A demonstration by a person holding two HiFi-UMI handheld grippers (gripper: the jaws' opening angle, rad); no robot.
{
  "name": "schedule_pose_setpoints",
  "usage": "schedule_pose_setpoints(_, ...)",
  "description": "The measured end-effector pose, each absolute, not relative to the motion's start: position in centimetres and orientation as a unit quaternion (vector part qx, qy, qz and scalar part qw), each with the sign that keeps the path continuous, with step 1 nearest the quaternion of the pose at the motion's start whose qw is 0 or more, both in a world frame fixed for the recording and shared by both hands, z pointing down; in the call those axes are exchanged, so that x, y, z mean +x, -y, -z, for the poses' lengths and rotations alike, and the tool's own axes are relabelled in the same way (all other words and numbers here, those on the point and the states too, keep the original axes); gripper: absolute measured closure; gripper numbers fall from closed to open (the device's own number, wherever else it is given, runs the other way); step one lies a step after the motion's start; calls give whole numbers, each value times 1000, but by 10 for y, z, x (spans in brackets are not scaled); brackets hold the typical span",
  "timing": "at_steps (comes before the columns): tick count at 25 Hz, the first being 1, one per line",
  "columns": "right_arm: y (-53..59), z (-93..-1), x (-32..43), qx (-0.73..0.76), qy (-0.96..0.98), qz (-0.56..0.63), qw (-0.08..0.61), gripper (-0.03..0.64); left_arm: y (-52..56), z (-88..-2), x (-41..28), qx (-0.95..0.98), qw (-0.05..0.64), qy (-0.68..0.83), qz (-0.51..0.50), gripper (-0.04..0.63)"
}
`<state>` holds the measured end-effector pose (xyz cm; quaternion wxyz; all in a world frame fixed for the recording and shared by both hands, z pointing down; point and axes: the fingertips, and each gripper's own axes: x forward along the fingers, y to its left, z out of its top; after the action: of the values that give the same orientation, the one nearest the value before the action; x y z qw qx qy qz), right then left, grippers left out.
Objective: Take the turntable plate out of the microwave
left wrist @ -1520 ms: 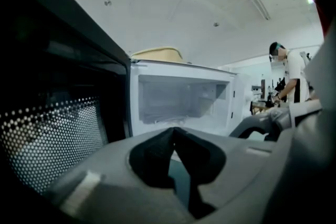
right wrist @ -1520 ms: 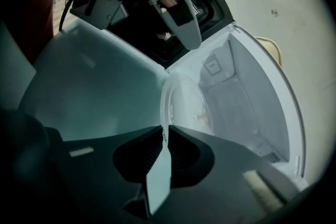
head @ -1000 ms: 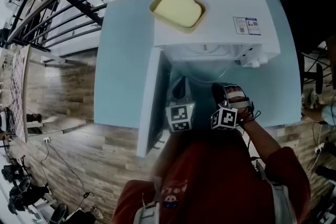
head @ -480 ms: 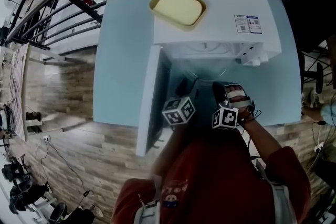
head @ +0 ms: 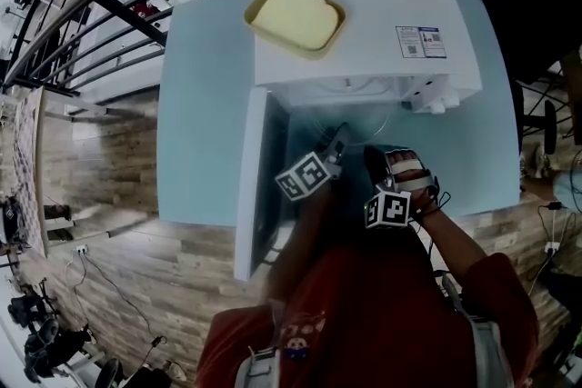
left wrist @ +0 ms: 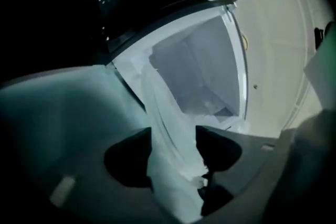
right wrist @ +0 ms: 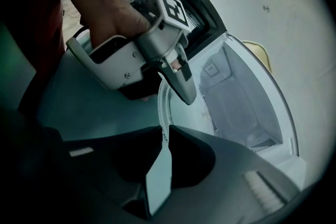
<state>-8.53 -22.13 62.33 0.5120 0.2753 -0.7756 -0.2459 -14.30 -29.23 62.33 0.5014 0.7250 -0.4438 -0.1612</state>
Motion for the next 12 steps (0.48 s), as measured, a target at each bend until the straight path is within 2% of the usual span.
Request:
schedule_pose_setpoints(7,221,-623,-84,277,776,243,512,580,314,-631,-132,688,557,400,237,345)
schedule_pose_setpoints(12,221,-627,-85,276,771,246,518,580,323,-631,-130,690,552,396,251,420)
